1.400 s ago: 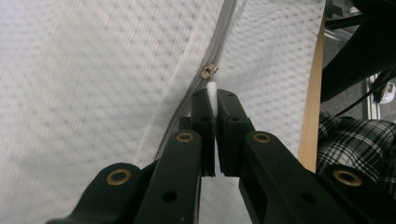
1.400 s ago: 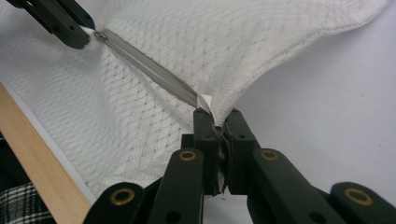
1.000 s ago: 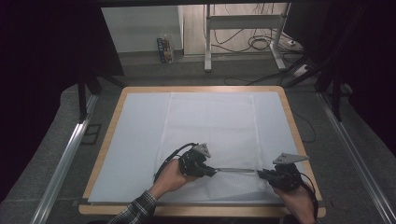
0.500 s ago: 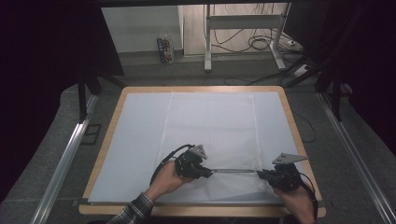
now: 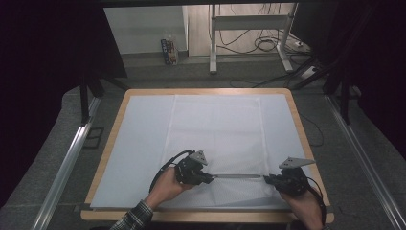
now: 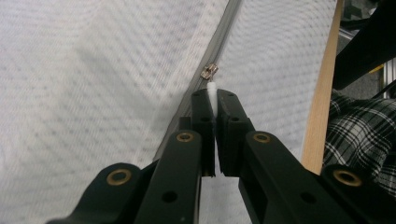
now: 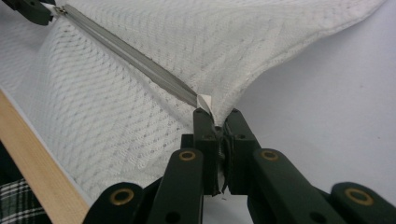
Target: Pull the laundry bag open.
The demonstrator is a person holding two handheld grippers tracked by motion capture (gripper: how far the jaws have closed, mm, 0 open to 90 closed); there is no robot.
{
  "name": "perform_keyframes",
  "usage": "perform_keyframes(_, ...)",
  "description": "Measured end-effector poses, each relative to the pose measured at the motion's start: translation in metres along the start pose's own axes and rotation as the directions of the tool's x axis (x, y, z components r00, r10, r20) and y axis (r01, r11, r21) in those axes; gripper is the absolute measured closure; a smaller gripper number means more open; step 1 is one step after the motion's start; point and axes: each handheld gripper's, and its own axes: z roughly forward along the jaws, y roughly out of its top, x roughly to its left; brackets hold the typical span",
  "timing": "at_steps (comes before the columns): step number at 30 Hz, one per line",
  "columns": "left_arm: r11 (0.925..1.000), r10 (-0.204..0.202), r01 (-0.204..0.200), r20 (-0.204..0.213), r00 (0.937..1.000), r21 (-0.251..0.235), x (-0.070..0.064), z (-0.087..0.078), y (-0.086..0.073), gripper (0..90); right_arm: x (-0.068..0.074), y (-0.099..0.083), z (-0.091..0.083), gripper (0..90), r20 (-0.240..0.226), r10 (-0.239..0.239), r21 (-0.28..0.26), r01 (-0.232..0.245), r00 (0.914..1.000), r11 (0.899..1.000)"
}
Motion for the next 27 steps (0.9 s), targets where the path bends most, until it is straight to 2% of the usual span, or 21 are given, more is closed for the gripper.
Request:
perform_keyframes(9, 0.9991, -0.037, 0.037, 0.000, 0.9993, -0.018, 0.003, -0.008, -0.013, 87.8, -0.001, 0.000, 0.000, 85.0, -0.004, -0.003, -0.001, 0.003, 1.0000, 1.000)
perform_keyframes(14, 0.9986, -0.050, 0.050, -0.009, 0.9987, -0.019, 0.005, -0.012, -0.019, 87.8, 0.000, 0.000, 0.000, 85.0, 0.015, -0.010, 0.004, 0.010, 0.9998, 1.000)
perform_keyframes(27, 0.9935, -0.108, 0.106, -0.025, 0.9939, -0.041, 0.012, -0.028, -0.040, 87.8, -0.002, -0.001, -0.001, 84.9, 0.021, -0.008, 0.000, 0.008, 0.9997, 1.000)
